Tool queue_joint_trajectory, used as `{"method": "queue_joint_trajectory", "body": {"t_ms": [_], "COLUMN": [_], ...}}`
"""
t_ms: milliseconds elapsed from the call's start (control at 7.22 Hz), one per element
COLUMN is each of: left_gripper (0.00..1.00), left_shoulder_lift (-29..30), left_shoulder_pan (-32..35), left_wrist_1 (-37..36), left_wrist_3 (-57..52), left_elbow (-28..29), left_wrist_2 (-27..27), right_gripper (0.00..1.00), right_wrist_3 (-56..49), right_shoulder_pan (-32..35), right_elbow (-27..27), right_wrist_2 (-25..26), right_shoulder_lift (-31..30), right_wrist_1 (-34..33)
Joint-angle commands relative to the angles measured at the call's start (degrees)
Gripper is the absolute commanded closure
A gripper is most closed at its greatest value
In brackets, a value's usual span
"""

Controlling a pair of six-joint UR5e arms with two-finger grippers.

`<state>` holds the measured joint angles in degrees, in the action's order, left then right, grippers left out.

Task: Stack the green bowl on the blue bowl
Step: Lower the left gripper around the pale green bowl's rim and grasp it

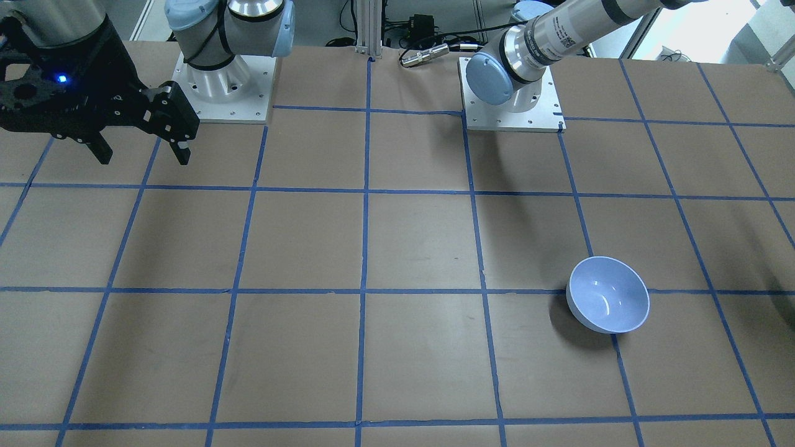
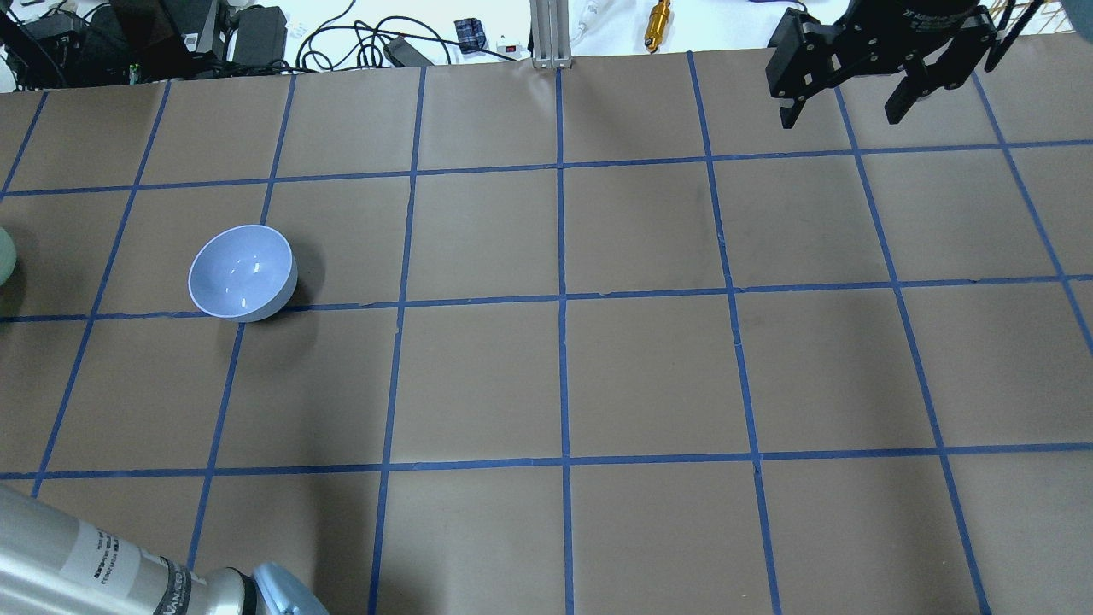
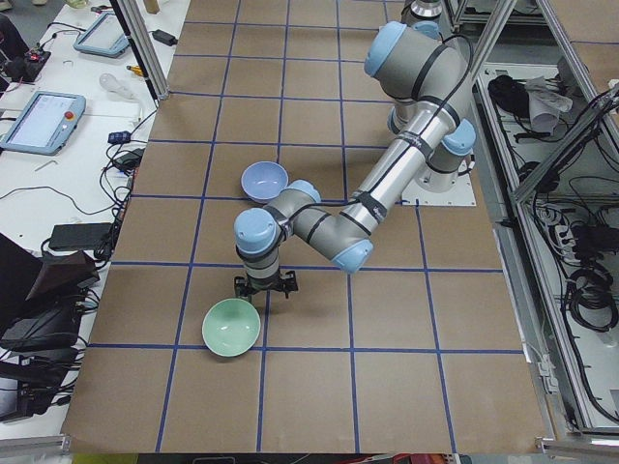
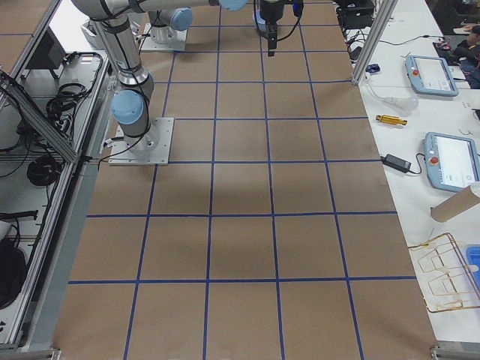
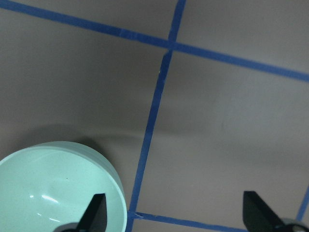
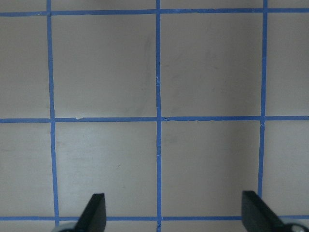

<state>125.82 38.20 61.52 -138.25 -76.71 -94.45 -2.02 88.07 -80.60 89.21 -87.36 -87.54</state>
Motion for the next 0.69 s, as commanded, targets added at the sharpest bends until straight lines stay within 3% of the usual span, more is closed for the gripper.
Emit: {"method": "queue_joint_trajectory", "body": {"t_ms": [0,415,554], "left_gripper": [0.00,0.07,0.15], "left_shoulder_lift": [6.78,11.10,11.81], "left_shoulder_pan": [-1.37,-2.07,-2.07], "left_wrist_1": [-1.40,-0.70,-0.70], "left_wrist_3": [-6.56,-7.73,-7.73], "left_elbow": [6.63,8.68,8.86], "left_wrist_2": [3.02,6.10,6.30], "right_gripper": [0.00,0.00,0.00], "right_wrist_3": [0.00,0.00,0.00], "right_shoulder_pan": [0.00,0.00,0.00], "right_elbow": [0.00,0.00,0.00], "right_wrist_2": [0.00,0.00,0.00], "right_shoulder_lift": [0.00,0.00,0.00], "right_wrist_1": [0.00,0.00,0.00]}}
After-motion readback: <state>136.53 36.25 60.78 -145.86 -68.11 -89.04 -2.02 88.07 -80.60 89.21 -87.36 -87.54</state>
